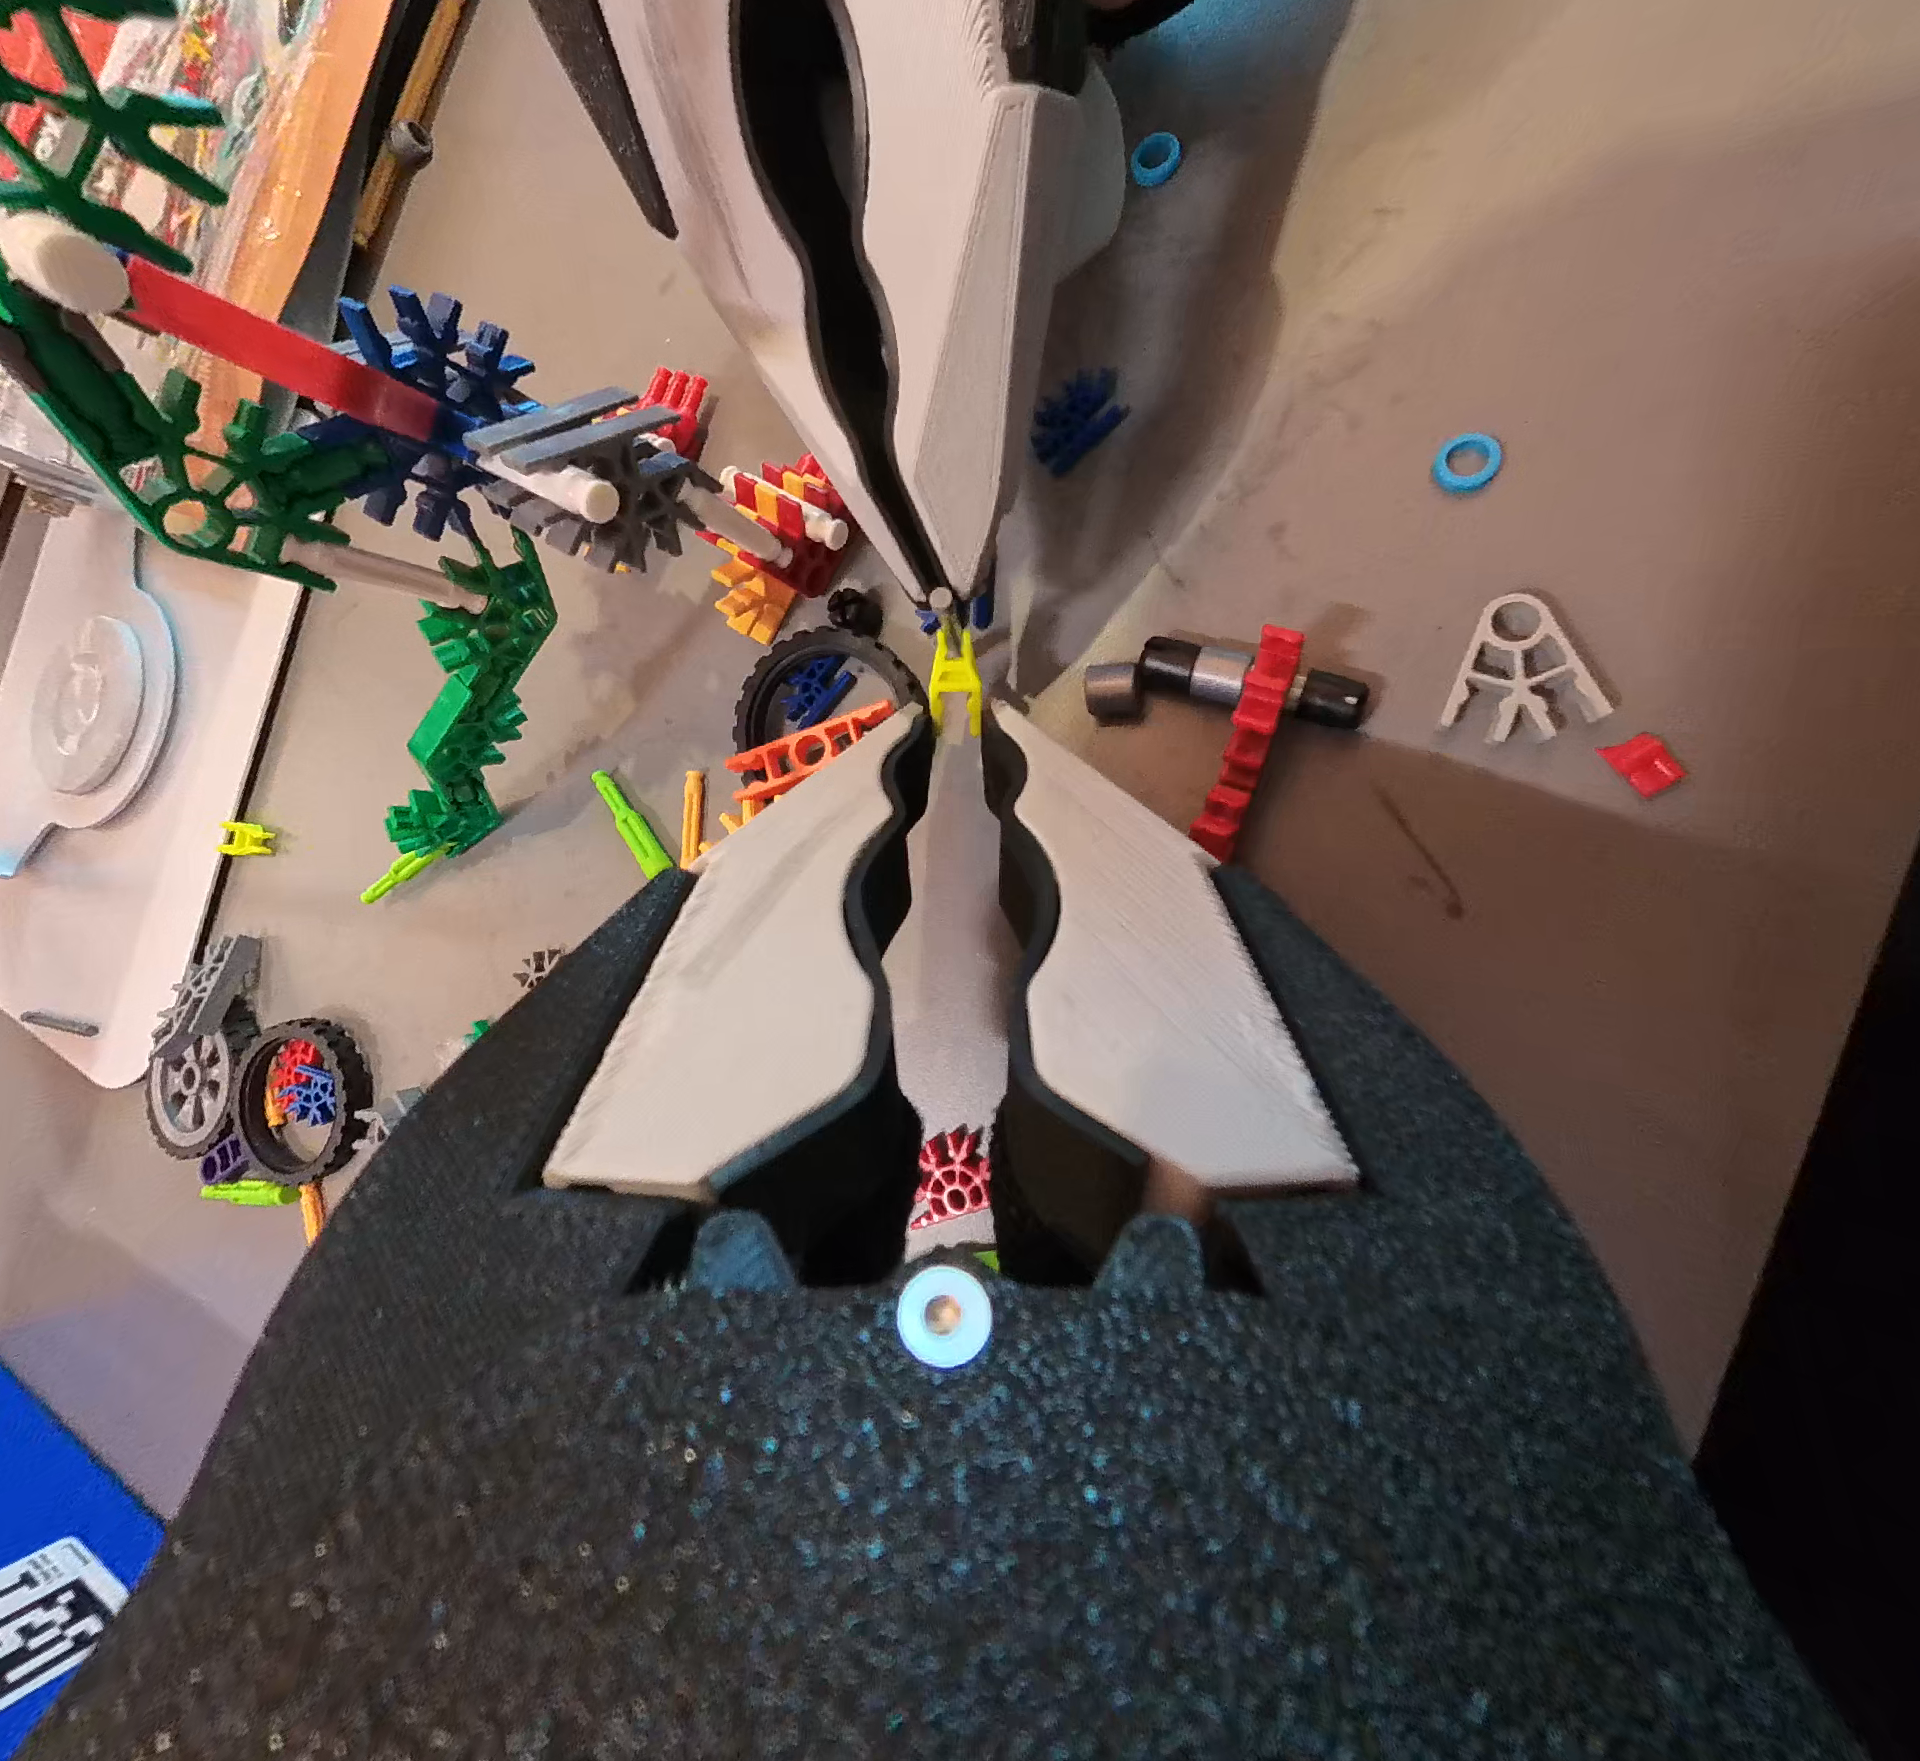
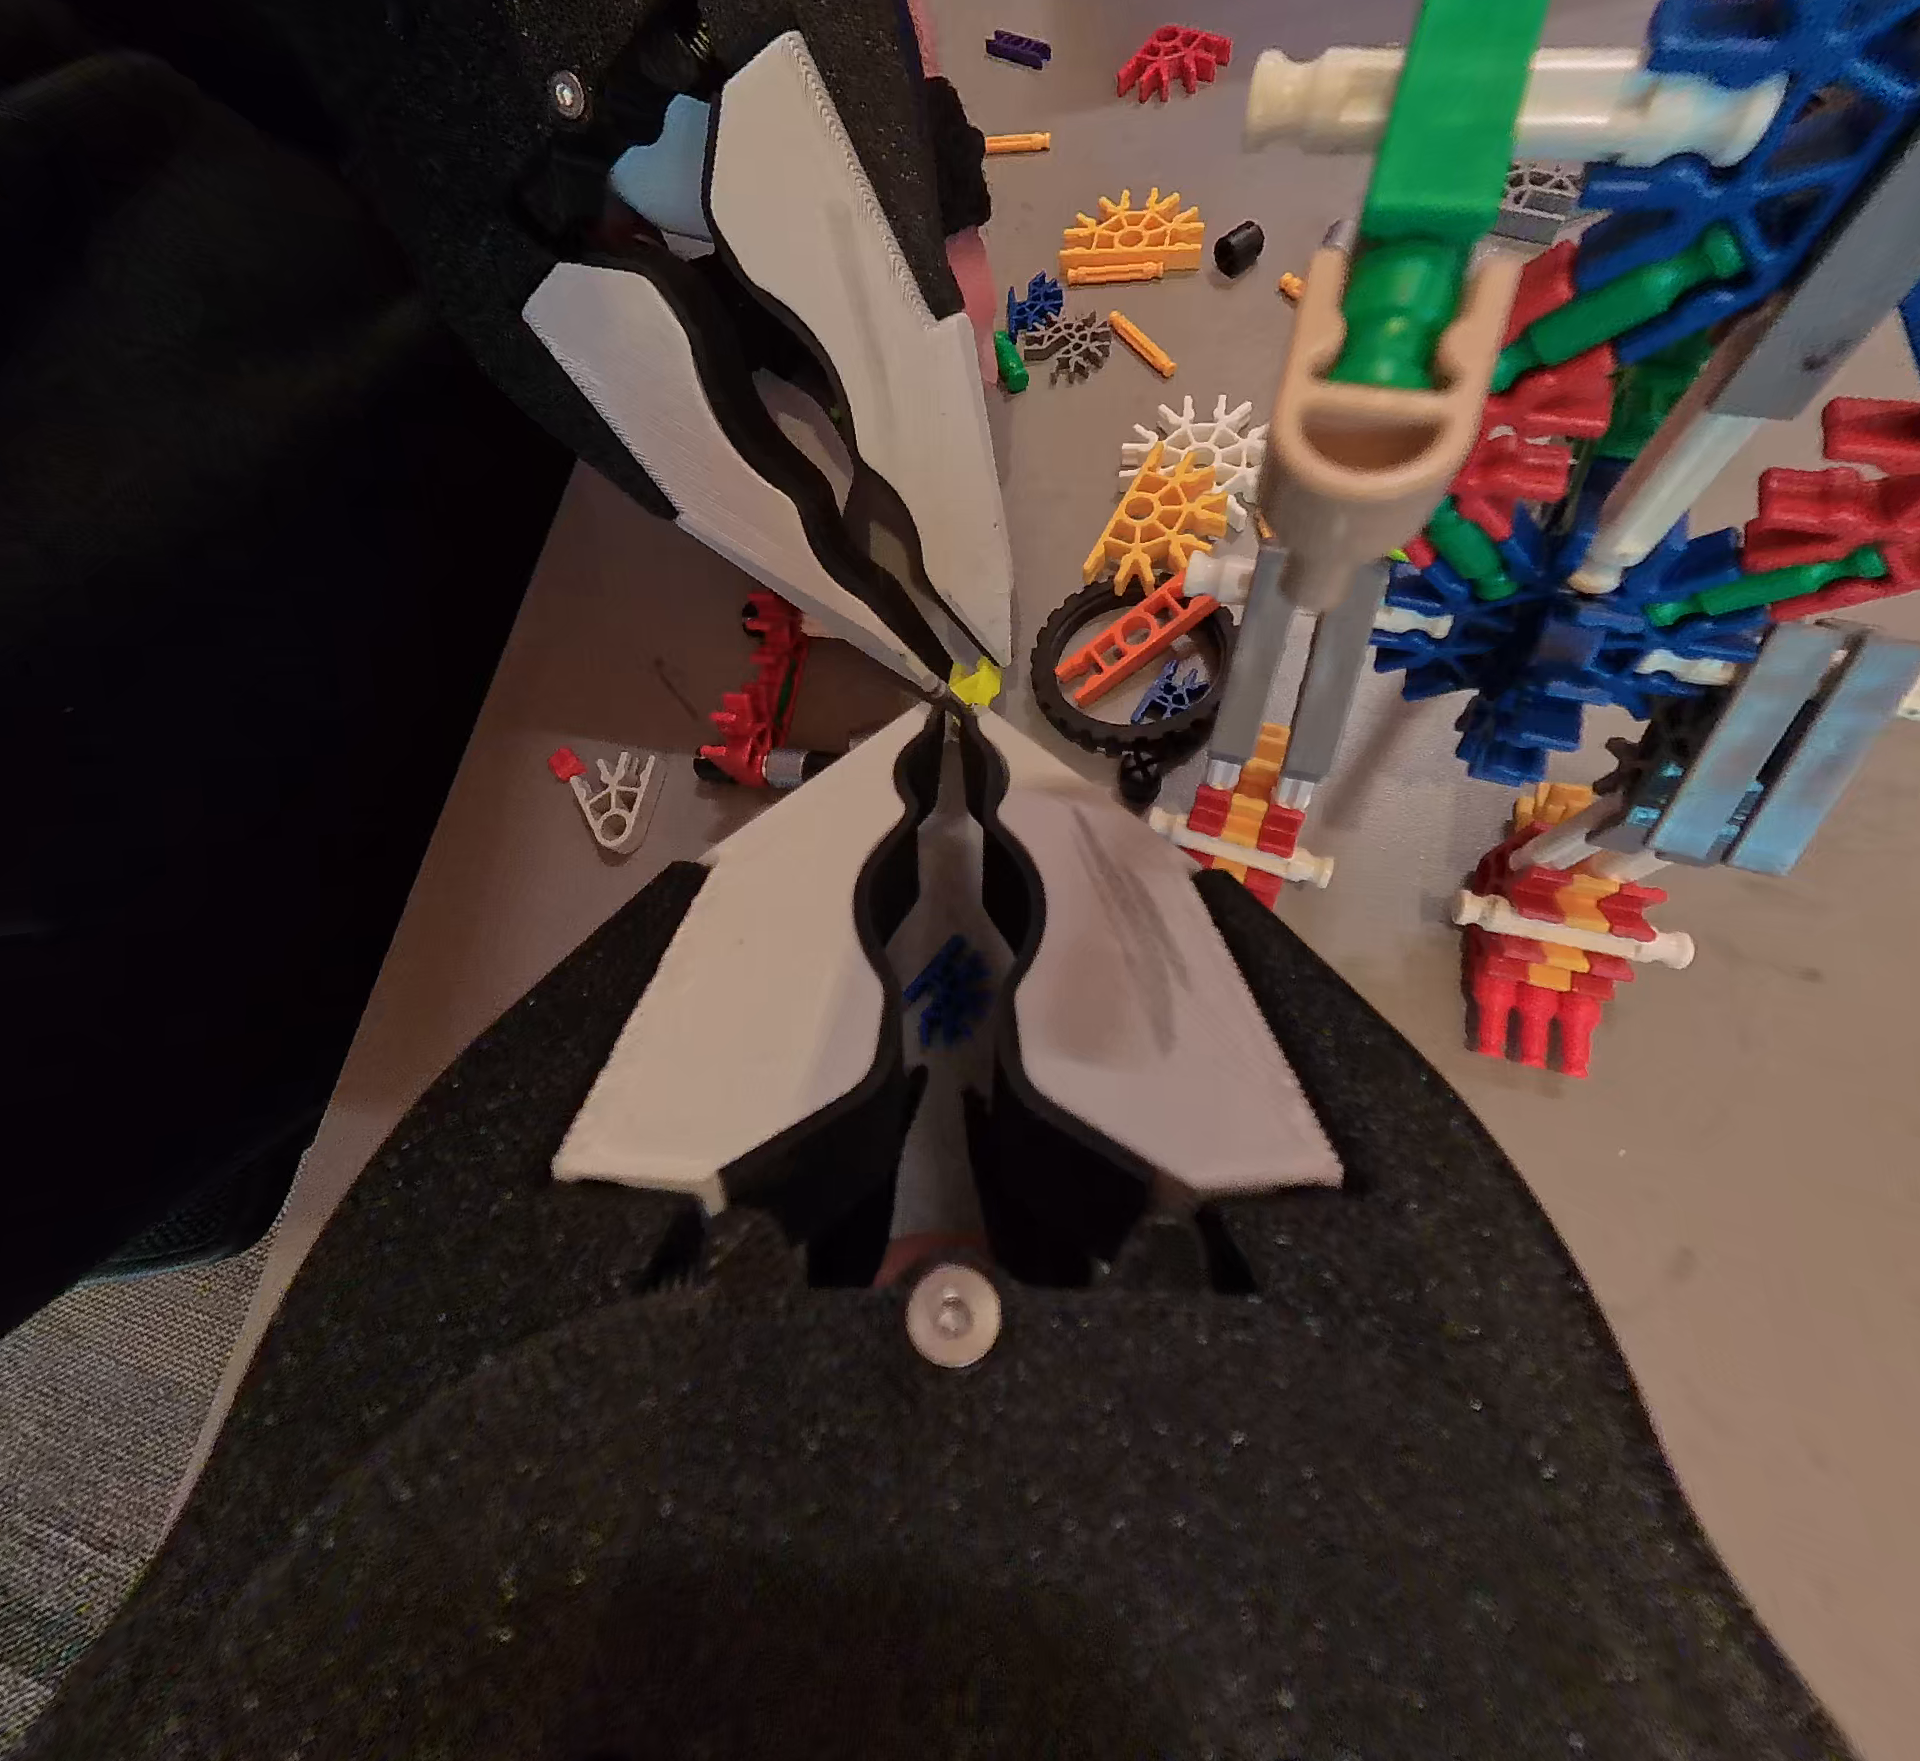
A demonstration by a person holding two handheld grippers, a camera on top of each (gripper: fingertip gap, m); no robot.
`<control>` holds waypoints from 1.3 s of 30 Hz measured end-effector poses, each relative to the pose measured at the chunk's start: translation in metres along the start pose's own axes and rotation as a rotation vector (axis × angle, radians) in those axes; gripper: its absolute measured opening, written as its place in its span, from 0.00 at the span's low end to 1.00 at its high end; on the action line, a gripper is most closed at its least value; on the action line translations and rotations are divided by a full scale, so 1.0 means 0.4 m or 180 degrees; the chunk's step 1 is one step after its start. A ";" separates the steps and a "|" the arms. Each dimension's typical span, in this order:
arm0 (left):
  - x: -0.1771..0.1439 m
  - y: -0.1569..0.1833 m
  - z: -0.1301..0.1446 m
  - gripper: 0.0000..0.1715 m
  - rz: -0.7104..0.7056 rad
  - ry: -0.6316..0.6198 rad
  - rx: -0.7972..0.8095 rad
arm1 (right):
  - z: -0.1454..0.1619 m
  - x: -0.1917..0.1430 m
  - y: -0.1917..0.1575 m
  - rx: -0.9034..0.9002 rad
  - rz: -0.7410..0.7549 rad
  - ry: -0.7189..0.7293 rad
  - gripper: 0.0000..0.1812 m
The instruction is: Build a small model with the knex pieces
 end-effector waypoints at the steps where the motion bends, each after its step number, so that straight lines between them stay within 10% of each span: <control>1: 0.000 0.000 -0.001 0.04 -0.0003 0.0000 0.0007 | 0.000 0.000 0.000 0.0005 -0.0001 0.0002 0.01; 39: 0.010 0.011 0.017 0.04 0.0271 -0.0107 0.0167 | 0.045 0.002 -0.008 -0.0285 -0.0035 -0.0389 0.13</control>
Point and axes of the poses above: each gripper's, where its closed fingertips meet, x out along the fingers, z out of its underside, y = z × x across the jaws, the point moved 4 cm from there along -x, back along the fingers
